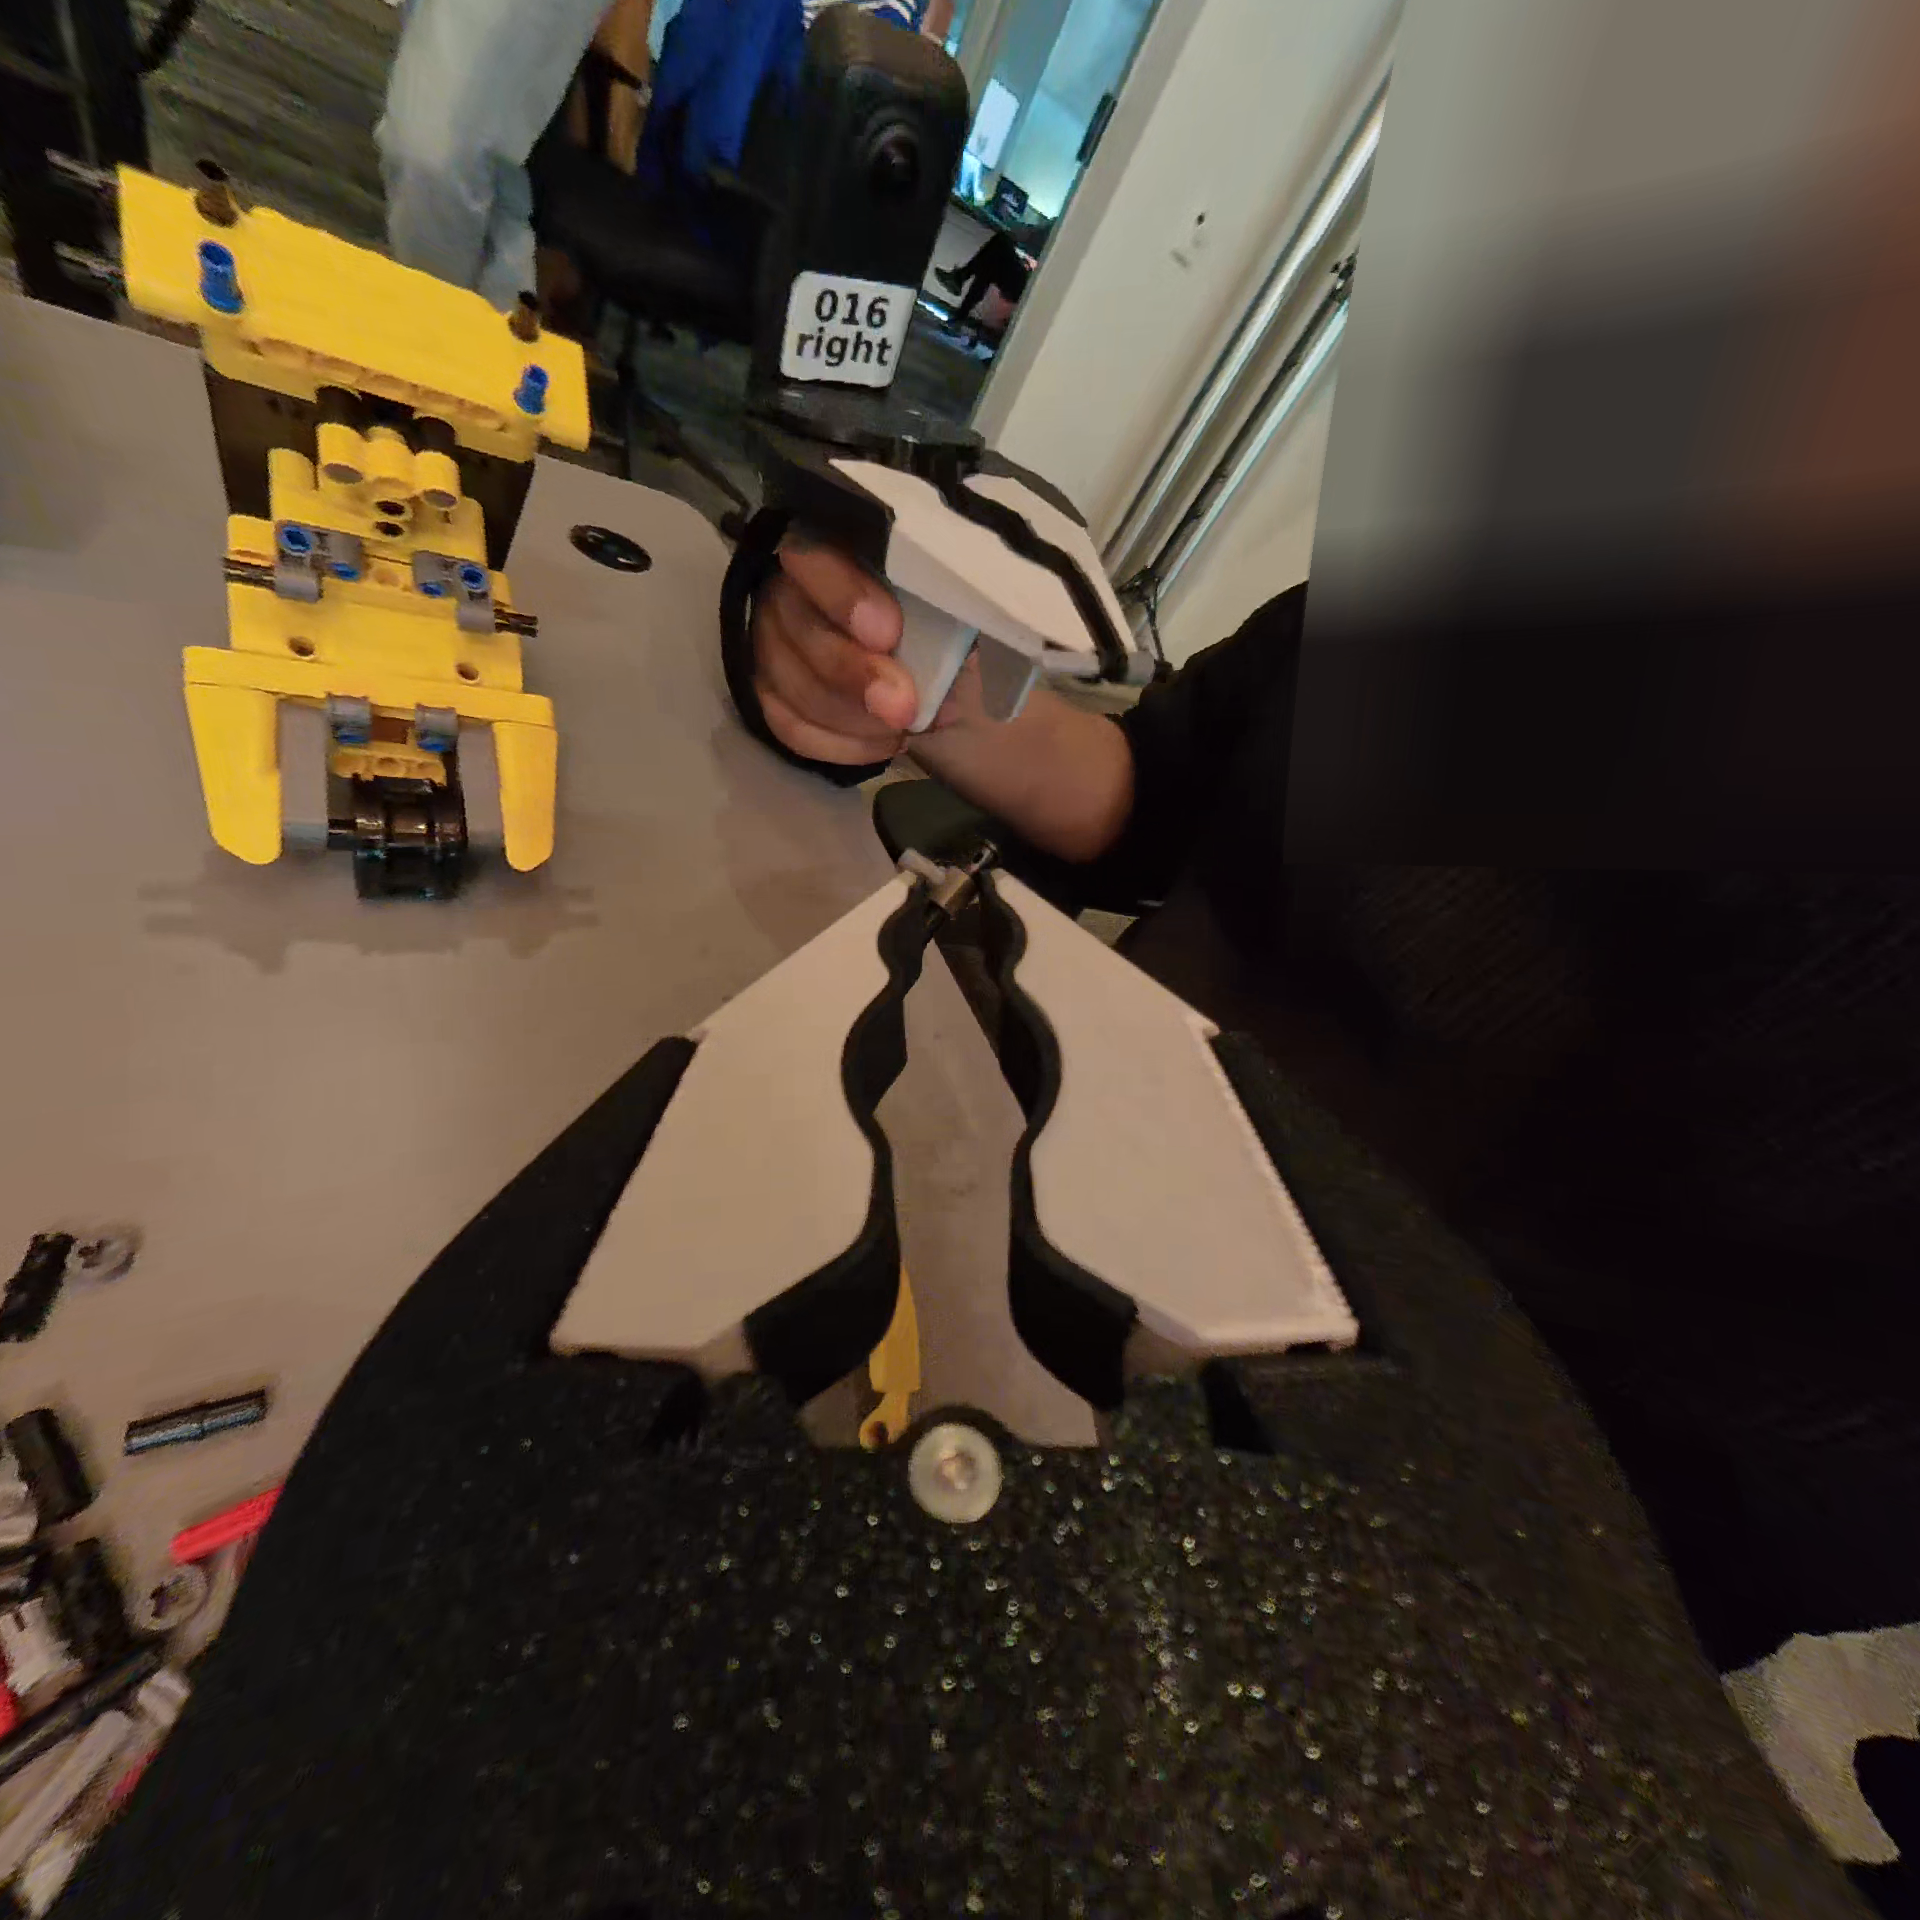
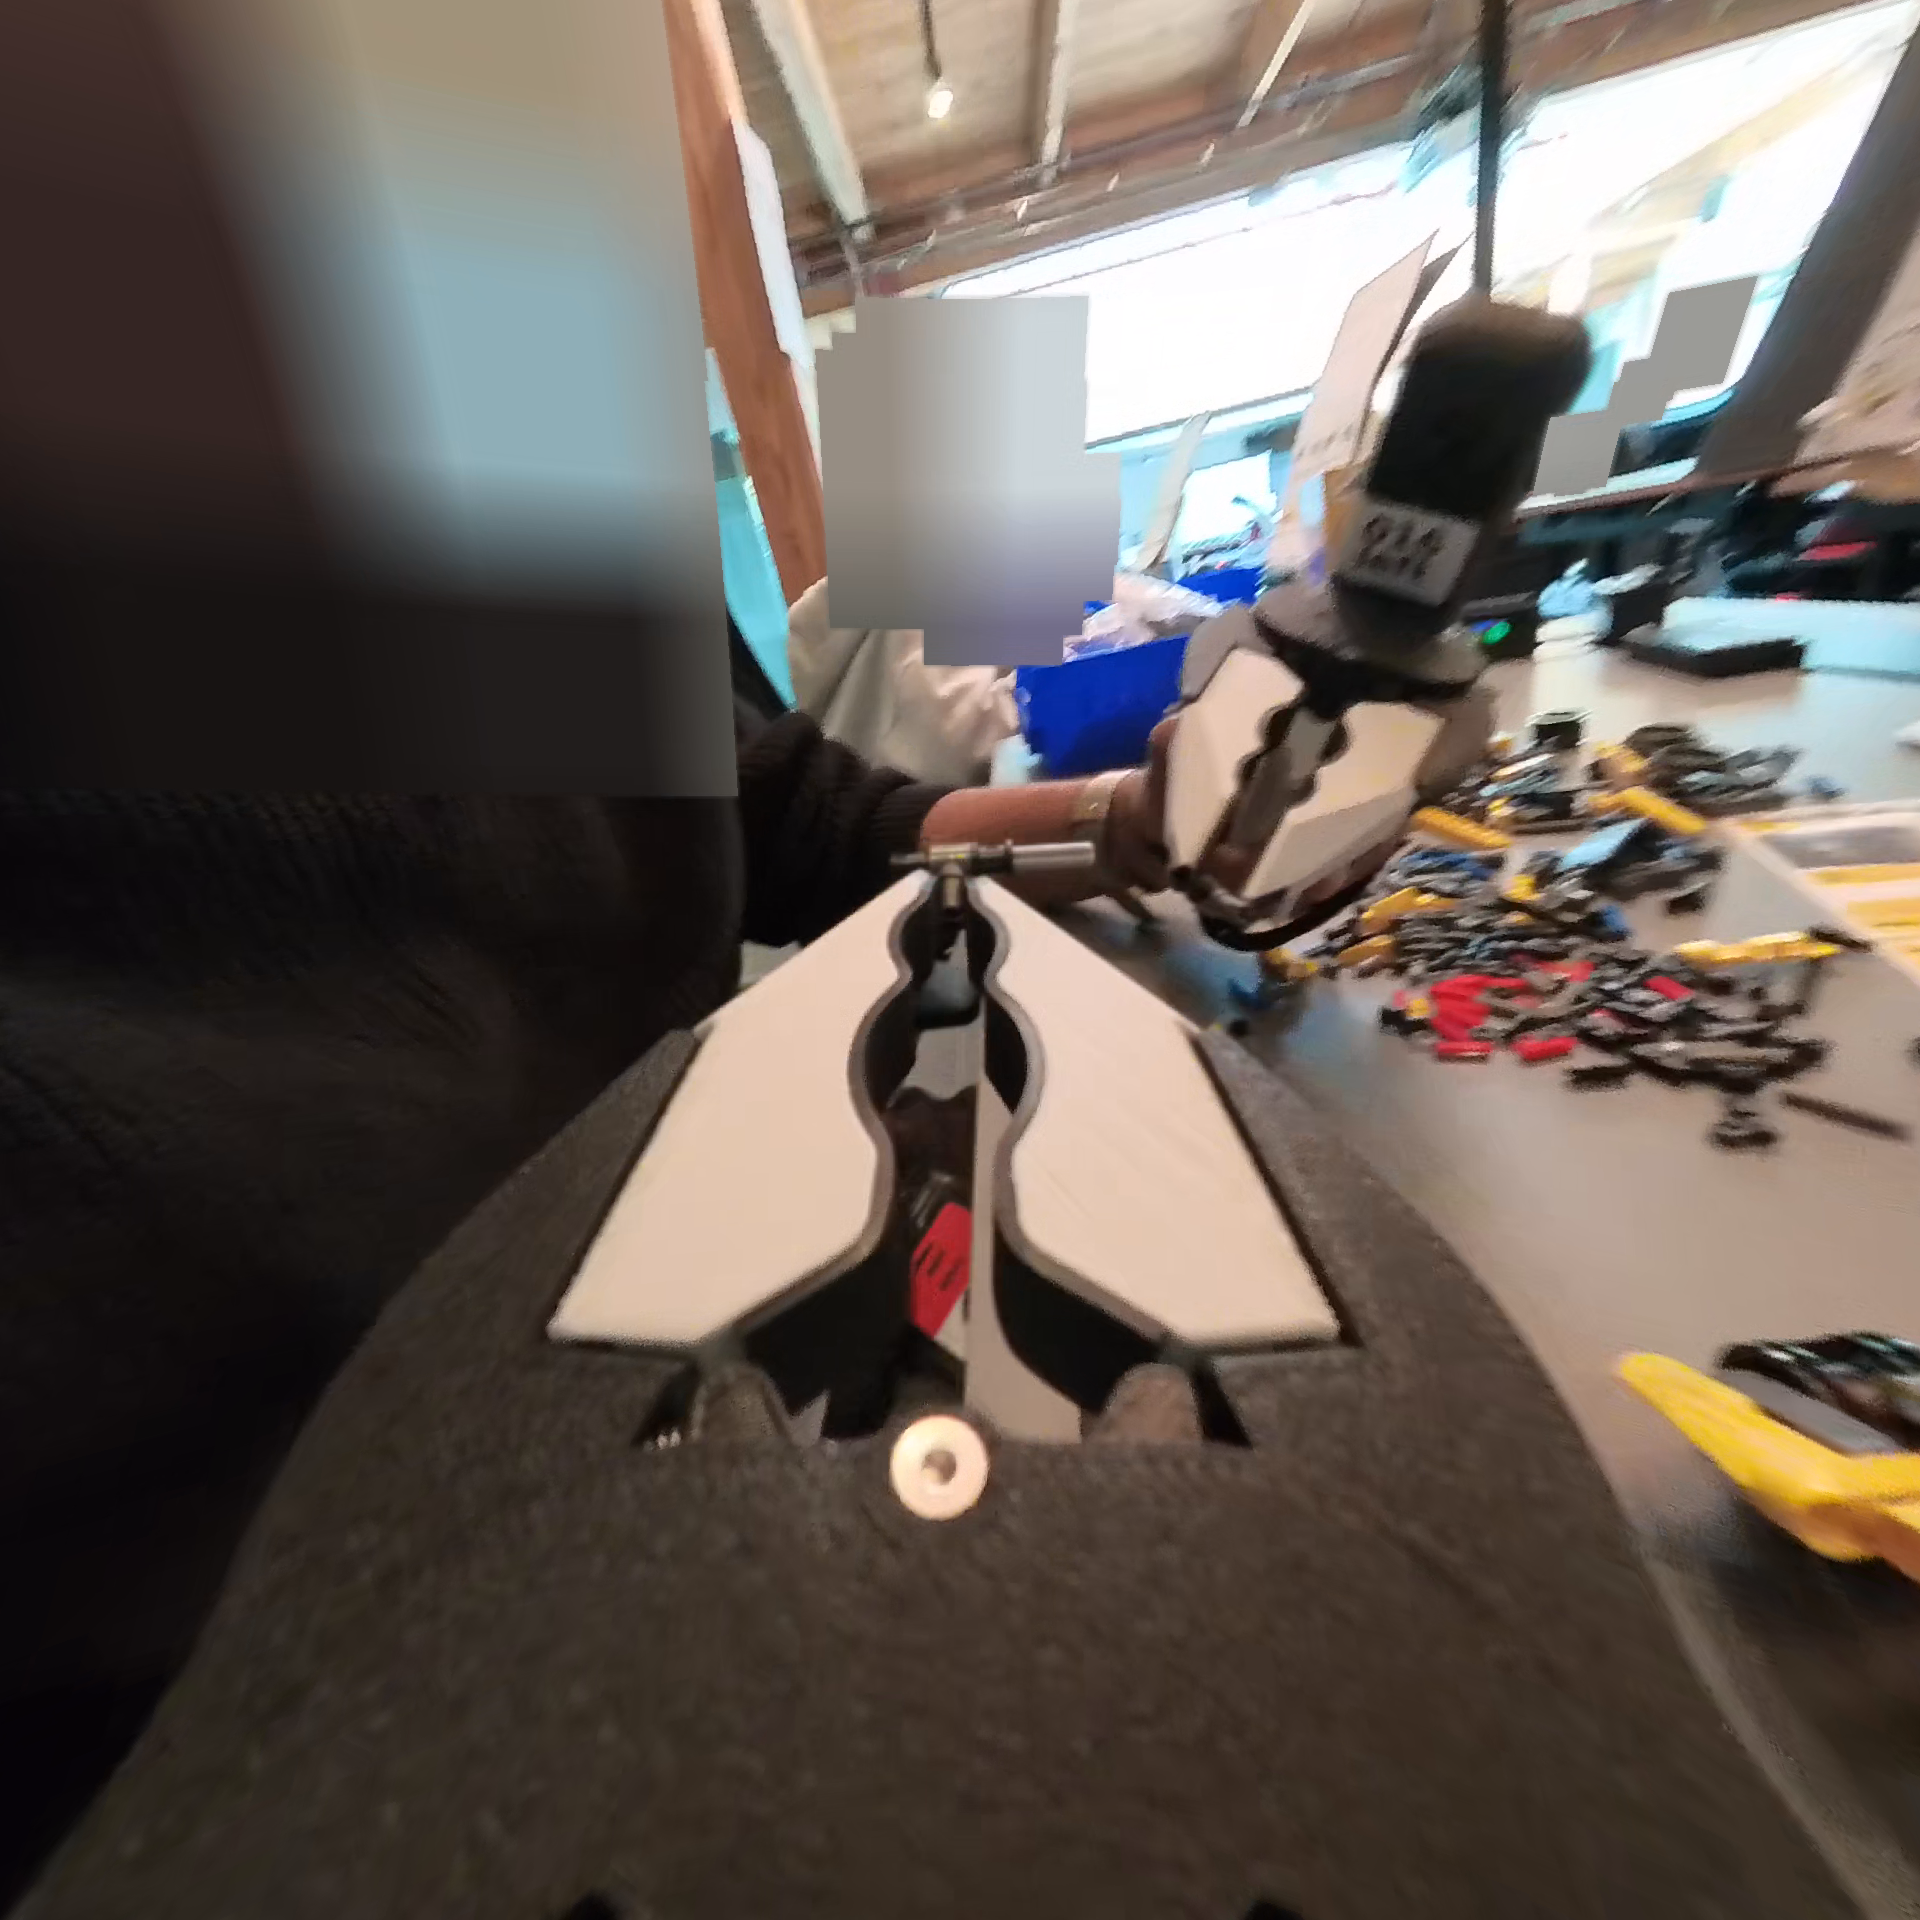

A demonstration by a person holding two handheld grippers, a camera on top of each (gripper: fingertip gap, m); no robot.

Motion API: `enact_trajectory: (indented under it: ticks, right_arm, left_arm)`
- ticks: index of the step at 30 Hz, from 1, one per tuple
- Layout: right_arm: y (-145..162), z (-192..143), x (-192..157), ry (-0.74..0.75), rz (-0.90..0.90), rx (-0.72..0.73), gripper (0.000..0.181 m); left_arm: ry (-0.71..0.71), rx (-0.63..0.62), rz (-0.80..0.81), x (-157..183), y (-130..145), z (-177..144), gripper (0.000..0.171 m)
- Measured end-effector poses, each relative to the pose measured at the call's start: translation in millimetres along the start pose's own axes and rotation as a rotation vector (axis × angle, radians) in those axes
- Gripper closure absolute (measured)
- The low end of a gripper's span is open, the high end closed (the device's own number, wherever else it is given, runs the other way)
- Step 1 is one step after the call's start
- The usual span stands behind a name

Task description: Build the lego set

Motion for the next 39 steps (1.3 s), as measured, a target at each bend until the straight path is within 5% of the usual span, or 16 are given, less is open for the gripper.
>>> enact_trajectory:
  ticks: [7,13,21,28,39]
  right_arm:
    - [10.2,16.0,-2.8,-0.003,0.034,-0.151,0.179]
    - [34.1,15.5,-0.2,0.227,-0.049,-0.499,0.179]
    - [40.7,-0.4,5.4,0.225,0.002,-0.661,0.179]
    - [54.1,6.5,11.5,0.196,0.082,-0.83,0.179]
    - [52.8,10.4,13.3,0.185,0.109,-0.822,0.179]
  left_arm:
    - [0.016,-0.069,0.001,0.5,5.8,8.1,0.162]
    - [-0.008,-0.39,0.116,-6.3,17.2,39.2,0.162]
    - [0.09,-0.649,0.238,-9.3,28.7,81.0,0.162]
    - [0.081,-0.657,0.219,-8.4,28.6,82.2,0.159]
    - [0.053,-0.669,0.237,-4.8,28.9,81.1,0.151]
Point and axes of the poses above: each gripper's, where its closed fingertips meet, z out along the fingers, y out of its underside, x = y × z across the jaws, the point moved 9 cm from there along -z, back along the fingers, and after that the axes turned 13 degrees about z, right-handed, at the moved point
